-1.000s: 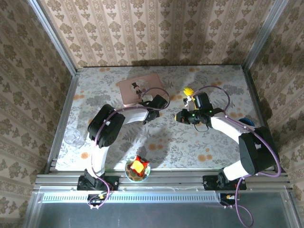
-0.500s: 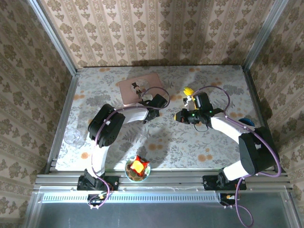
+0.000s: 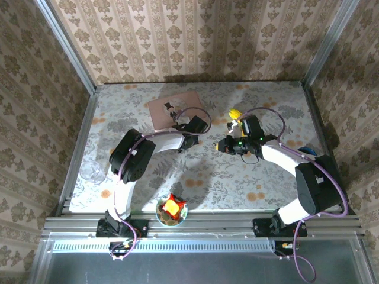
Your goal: Unlock the padlock with the key
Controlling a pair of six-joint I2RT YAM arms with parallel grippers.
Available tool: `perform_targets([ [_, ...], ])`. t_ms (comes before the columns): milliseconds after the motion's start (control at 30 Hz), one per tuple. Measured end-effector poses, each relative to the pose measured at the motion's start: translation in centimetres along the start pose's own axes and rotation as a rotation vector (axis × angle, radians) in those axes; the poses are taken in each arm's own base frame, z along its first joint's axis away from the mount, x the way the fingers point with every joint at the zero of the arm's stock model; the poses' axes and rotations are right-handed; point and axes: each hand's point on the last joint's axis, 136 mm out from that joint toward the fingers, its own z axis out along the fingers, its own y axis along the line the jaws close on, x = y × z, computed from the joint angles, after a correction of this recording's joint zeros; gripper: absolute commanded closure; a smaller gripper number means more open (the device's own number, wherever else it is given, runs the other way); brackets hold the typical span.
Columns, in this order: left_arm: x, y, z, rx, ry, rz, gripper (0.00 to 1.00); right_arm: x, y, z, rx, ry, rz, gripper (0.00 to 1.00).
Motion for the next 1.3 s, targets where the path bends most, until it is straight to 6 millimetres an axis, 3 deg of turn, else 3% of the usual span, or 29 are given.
perform_targets([
  [67,0.0,0.0,0.0,0.001,0.000,0.012,1.00,0.0,0.0,0.0,0.001,0.000,0.000,1.00],
  [233,0.0,-0.1,-0.1,0.015,-0.002,0.058,1.00,0.2,-0.4,0.2,0.006,-0.006,0.001,1.00],
  [500,0.8,0.0,-0.7,0.072,0.013,0.105,1.00,3.3,-3.3,1.0,0.040,-0.006,0.058,1.00],
  [667,2.1,-1.3,-1.8,0.128,0.045,0.120,1.00,4.7,-4.4,1.0,0.056,-0.022,0.063,1.00],
  [900,3.5,-3.3,-3.0,0.214,0.101,0.077,1.00,6.0,-4.8,1.2,0.064,-0.046,0.031,1.00],
  [1300,4.3,-4.1,-4.1,0.290,0.156,-0.030,1.00,6.5,-4.1,2.4,0.026,-0.056,-0.024,1.00],
])
